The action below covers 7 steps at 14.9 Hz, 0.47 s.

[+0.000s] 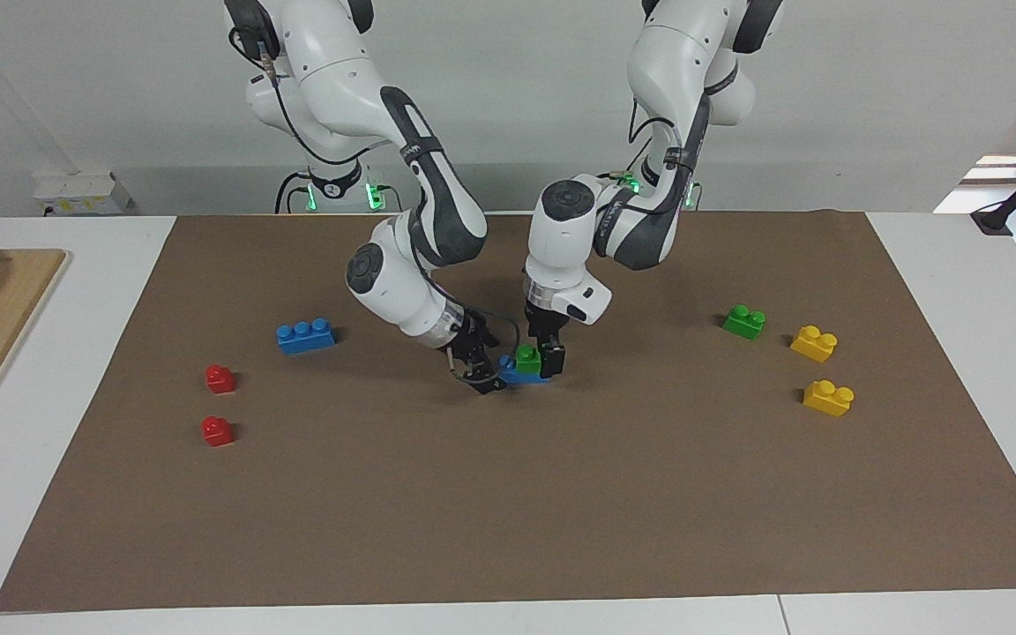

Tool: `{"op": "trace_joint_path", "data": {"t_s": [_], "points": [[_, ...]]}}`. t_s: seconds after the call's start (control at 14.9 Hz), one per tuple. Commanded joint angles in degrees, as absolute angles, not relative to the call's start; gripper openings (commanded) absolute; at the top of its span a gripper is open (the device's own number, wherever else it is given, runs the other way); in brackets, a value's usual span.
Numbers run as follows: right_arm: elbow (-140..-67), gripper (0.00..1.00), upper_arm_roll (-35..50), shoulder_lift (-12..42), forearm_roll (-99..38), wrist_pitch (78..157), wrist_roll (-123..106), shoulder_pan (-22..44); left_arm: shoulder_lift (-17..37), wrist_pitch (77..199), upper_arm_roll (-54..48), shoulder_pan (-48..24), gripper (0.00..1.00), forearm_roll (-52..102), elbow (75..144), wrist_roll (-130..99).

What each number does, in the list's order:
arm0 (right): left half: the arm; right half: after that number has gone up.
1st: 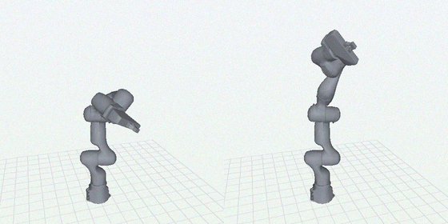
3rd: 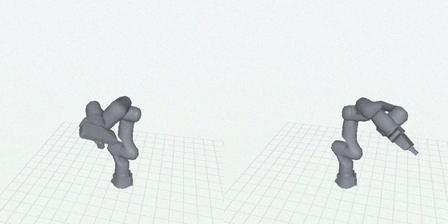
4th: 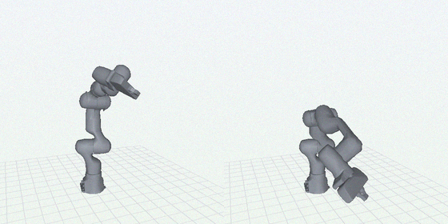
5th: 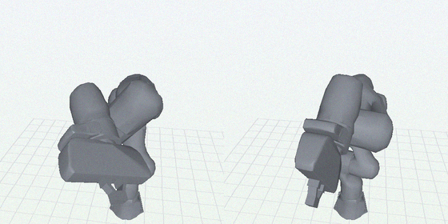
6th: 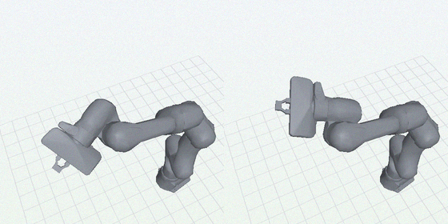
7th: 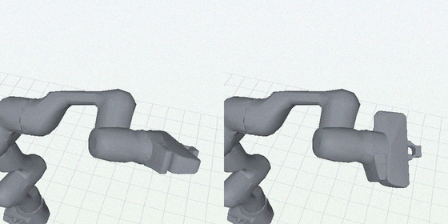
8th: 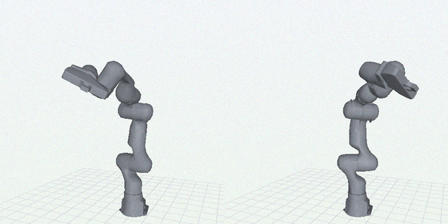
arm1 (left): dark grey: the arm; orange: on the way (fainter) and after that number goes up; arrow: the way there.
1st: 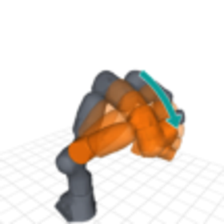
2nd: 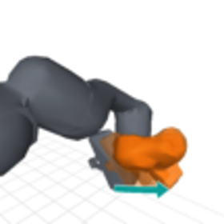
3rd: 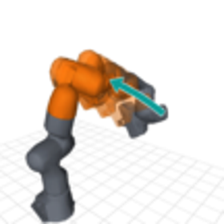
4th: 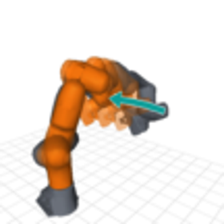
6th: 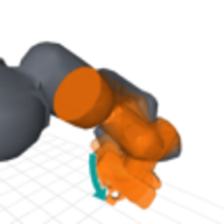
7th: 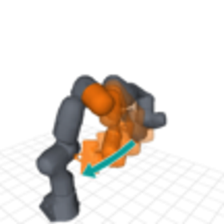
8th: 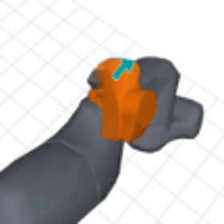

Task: Remove green block with left arm and hold with right
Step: 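Grasp the green end with the left gripper while the right gripper grasps blue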

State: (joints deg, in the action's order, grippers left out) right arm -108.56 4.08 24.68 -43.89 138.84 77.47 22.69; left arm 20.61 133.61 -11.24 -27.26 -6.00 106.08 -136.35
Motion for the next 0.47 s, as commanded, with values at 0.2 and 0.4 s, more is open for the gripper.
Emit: {"op": "trace_joint_path", "data": {"t_s": [0.2, 0.4], "points": [[-107.0, 0.95, 4.0, 26.6, -45.5, 142.8, 78.4, 23.8, 20.9, 134.5, -10.5, -27.6, 1.0, -7.4, 105.9, -137.5], [-107.1, 0.95, 4.0, 27.2, -45.4, 143.7, 78.5, 23.8, 20.9, 134.5, -10.5, -27.5, 1.0, -7.4, 105.9, -137.4]]}}
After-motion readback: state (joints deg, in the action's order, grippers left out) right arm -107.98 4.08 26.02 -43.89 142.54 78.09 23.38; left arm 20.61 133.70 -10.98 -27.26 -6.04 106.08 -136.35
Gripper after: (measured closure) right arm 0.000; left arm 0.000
